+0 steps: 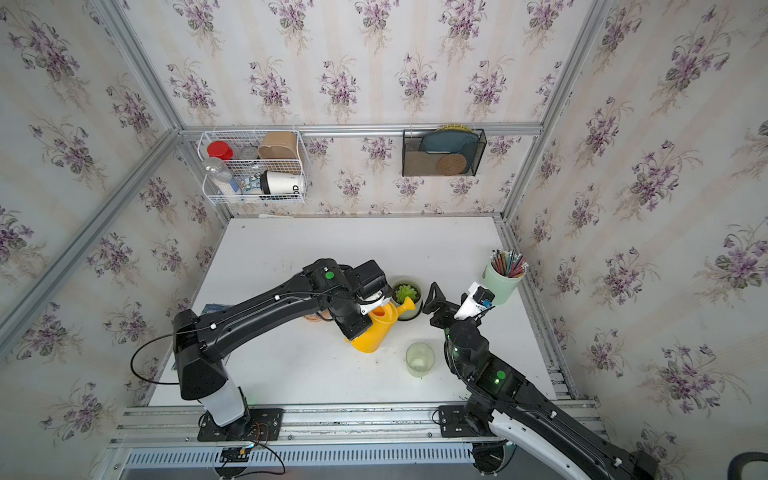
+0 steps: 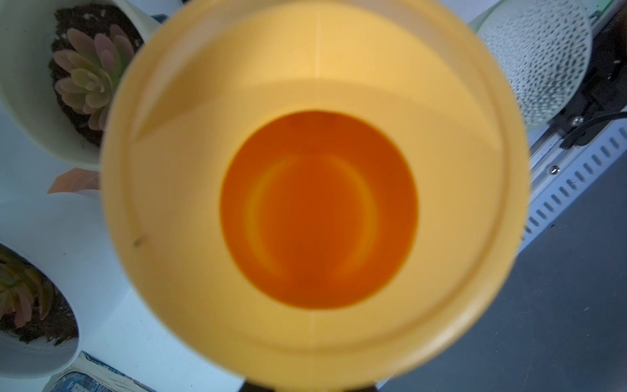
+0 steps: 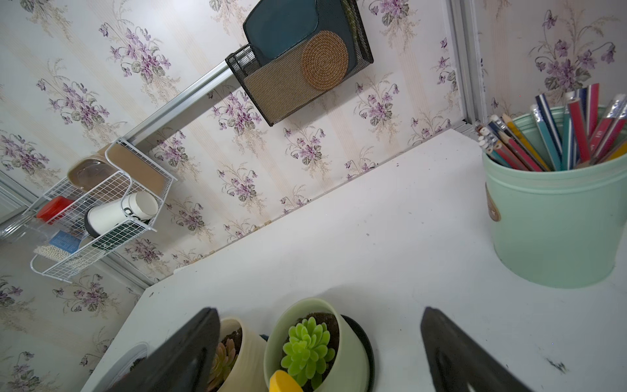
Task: Water the succulent around the soil edge
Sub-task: Water the soil of the potted plant with water.
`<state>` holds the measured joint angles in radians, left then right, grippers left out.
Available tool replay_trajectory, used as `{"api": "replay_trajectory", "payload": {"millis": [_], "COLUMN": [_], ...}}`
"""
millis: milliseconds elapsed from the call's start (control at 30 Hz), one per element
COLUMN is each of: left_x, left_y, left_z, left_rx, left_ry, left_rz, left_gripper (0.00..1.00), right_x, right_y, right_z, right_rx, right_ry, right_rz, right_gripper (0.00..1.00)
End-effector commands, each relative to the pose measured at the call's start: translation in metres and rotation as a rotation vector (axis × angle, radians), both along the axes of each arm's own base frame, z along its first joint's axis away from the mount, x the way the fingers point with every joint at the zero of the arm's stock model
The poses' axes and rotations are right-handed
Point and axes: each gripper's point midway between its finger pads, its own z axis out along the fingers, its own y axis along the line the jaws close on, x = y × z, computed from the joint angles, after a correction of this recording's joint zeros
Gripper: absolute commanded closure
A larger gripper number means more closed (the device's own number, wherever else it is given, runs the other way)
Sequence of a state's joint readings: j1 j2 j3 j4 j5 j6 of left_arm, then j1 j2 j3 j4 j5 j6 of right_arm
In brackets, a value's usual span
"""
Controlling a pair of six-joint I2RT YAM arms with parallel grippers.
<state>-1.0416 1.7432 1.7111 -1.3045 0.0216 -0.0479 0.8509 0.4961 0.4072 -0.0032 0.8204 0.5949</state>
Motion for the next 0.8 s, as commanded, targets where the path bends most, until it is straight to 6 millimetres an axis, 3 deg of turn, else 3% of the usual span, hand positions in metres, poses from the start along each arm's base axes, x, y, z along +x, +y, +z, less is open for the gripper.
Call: {"api": "replay_trajectory", "payload": {"millis": [0,367,767], "left_x": [0.003,-0.004,-0.035], "left_y": [0.010,0.042,0.084], "left_z": [0.002,0.018,0.035], "left_rx": [0.018,0.046,0.026], "left_ry": [-0.032,-0.074,-0.019], "left_rz": [0.031,0.112,0.287], "left_gripper": [1.00,1.00,1.00], "right_x": [0.000,0.000,0.005], "right_y": [-0.002,-0.001,0.006], "right_z": [-0.001,-0.002,0.002], "right_rx": [-0.005,0.000,-0.001], "right_ry": [-0.002,-0.009,-0.027], "right_rz": [-0.010,-0.007,0.001], "right_gripper": [0.03,0.03,0.03]}}
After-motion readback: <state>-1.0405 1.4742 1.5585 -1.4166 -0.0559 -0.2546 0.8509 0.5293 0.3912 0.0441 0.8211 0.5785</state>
